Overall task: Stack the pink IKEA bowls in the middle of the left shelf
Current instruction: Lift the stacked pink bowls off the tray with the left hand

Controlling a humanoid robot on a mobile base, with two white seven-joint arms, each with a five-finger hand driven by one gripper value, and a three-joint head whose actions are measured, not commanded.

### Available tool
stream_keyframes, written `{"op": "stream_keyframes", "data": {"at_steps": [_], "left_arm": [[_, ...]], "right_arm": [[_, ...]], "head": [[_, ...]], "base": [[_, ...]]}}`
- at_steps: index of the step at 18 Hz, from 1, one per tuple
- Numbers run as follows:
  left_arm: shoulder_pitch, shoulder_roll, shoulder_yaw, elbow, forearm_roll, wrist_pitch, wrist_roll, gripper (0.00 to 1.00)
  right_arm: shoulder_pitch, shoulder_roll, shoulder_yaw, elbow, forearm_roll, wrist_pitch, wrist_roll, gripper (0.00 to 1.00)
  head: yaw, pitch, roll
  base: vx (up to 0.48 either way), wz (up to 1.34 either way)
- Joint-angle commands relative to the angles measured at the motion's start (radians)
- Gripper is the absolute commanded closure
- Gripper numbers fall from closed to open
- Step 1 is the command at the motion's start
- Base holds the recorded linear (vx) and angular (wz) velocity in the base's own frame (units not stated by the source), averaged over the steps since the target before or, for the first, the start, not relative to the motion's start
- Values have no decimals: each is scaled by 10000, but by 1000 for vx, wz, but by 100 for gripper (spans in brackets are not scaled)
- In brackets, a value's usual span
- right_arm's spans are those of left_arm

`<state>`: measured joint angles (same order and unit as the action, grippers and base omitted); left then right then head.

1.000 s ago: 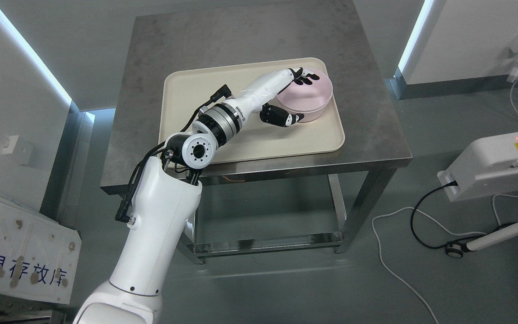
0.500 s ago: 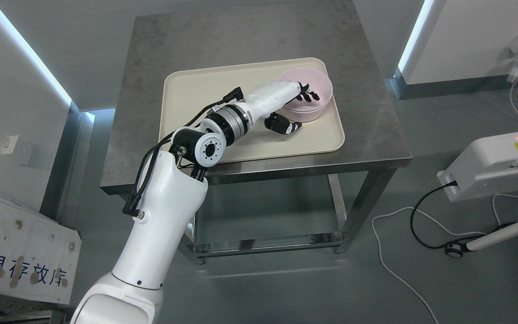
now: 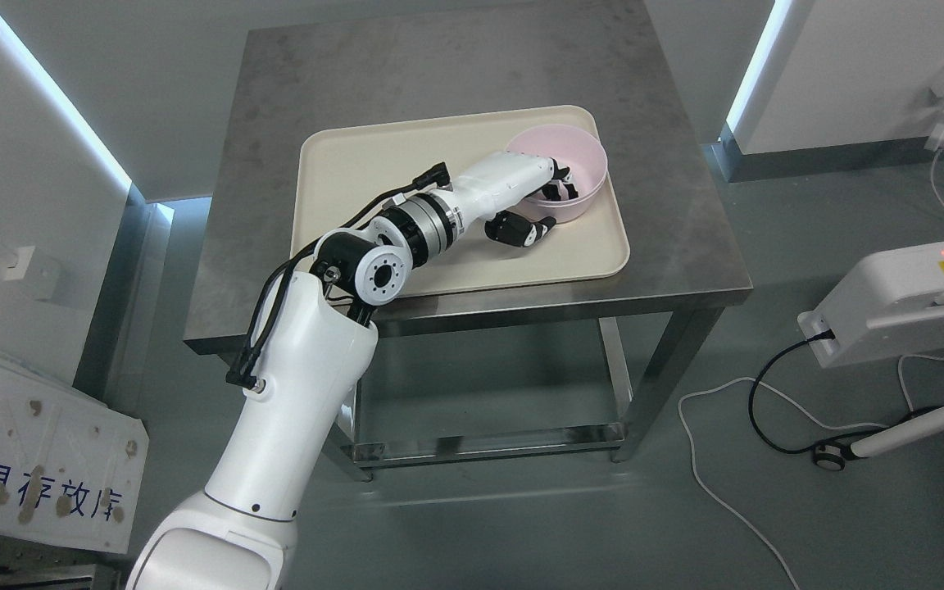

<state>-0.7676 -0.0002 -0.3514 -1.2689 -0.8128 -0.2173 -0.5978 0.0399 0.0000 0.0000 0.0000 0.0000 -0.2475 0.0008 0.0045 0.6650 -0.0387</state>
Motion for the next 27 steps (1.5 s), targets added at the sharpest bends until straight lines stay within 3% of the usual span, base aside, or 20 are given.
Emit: {"op": "stream_keyframes", "data": {"at_steps": [1, 9, 15, 27], "left_arm": [[6, 176, 1410, 264, 29, -662, 209, 93], [542, 176, 3650, -1084, 776, -2734, 164, 93], [927, 176, 3837, -2772, 1885, -2843, -112, 93], [804, 176, 3944, -2927, 2054, -2828, -128, 93]], "right_arm": [[0, -175, -46, -175, -15, 6, -8, 0], [0, -175, -46, -175, -15, 6, -8, 0], [0, -175, -46, -175, -15, 6, -8, 0], [0, -175, -46, -175, -15, 6, -8, 0]], "head": [[0, 0, 0], [0, 0, 0], [0, 0, 0], [0, 0, 0]], "base": [[0, 0], [0, 0], [0, 0], [-51, 23]]}}
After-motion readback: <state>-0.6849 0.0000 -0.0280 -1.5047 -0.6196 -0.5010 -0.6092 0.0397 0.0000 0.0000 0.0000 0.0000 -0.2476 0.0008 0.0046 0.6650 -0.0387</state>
